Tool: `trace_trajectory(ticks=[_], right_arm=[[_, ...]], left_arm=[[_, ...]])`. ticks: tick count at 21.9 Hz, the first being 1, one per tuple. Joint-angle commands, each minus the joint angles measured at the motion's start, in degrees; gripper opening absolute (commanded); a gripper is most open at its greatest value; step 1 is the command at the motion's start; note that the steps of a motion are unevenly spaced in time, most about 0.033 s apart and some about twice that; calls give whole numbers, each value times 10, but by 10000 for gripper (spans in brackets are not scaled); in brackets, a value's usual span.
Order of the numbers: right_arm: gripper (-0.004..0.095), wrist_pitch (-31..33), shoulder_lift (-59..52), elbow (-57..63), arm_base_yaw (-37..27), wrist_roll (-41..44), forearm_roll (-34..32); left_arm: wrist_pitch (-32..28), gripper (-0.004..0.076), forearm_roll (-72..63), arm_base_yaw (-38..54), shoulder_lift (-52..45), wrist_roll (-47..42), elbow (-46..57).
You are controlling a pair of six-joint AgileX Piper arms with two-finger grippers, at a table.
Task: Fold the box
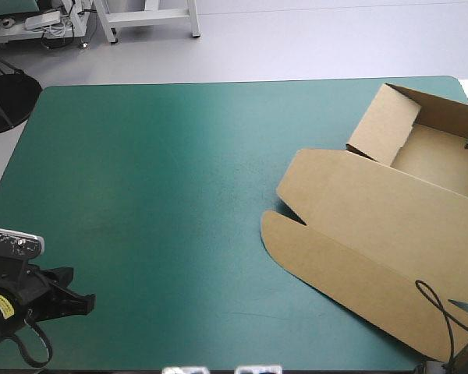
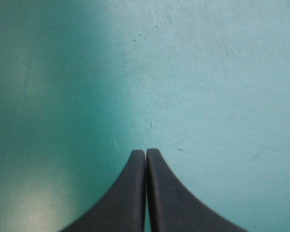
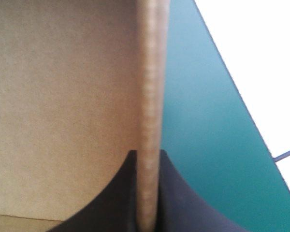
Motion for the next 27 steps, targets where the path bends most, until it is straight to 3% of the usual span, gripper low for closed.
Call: trace_trajectory(ticks=[1,4,6,9,11,13,20,25,27], right_arm=[[-14,7,-31,-19,-39,-13,-15],[-7,7,-23,-16,-47,-32,-35],[59,7,-10,-16,-47,-51,-30],[332,7,9,-16,-47,-53,-18],[434,2,10,-17,-47,-55,-21],[451,3,10,-29,-47,-63,-34],[451,7,-34,-82,-47,-59,-42],[336,7,-110,-73,-47,-120,111],[200,7,-146,-67,-47,-122,150]], left_arm=[[-29,-8,-2,-1,4,-1,-14],[-29,-8,-2,-1,4,-1,-14],[-29,-8,-7,-1,4,-1,-14],[-29,-8,-7,-1,4,-1,-14],[-29,-8,-8,-1,4,-1,-14],[-29,-8,-8,-1,4,-1,-14],[-29,-8,-9,-1,4,-1,-14],[-34,-8,-11,-1,4,0,-14],[-35,-8,-10,-1,4,0,-14]])
